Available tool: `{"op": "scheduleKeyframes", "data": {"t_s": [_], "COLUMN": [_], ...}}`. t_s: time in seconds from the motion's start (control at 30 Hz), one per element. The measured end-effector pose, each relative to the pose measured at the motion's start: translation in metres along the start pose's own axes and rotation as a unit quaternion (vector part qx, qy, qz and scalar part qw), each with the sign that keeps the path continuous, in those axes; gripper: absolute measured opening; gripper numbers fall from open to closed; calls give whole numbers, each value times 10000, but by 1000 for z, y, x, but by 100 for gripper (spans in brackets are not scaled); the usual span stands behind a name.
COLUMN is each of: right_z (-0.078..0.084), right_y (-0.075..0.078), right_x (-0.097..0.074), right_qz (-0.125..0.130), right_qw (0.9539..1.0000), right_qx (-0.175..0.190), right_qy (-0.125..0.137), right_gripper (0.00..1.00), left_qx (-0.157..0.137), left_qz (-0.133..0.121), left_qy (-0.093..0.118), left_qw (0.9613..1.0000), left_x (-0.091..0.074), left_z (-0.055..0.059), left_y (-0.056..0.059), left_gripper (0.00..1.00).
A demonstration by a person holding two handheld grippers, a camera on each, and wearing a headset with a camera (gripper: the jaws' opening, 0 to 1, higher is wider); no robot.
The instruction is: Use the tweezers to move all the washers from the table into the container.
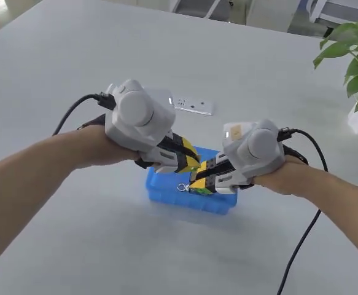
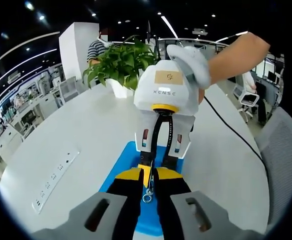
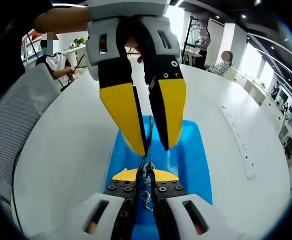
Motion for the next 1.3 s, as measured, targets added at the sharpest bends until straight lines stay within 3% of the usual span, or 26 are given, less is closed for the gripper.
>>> {"op": "scheduleKeyframes", "data": {"t_s": [0.13,0.93,1.3], "right_z": [0,-2,-15], "right_y": [0,-1,-6], "right_x": [0,-6,-21], "right_qz": [8,13,174], "right_qw": [10000,10000,9997], "right_qx": [11,28,6], "right_qy": [-9,25,140], "right_gripper": [10,11,11], "left_qx": [11,82,256], "left_qz": [68,173,212], "left_qy": [1,17,94], "left_qw": [10000,9998,9994], "left_x": [2,-1,-14], "left_z": [0,-6,-23], "left_y": [1,3,9], "left_gripper": [7,6,6]}}
Point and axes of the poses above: the centre of the closed fingertips' face, and the gripper's own axes: x roughly forward along the fingers, y roughly to its right, z roughly out of its underside, the point moved 9 cm from there along -x, roughly backward along the fingers, and after that the axes turned 1 degree about -z, right-handed, at the moved point
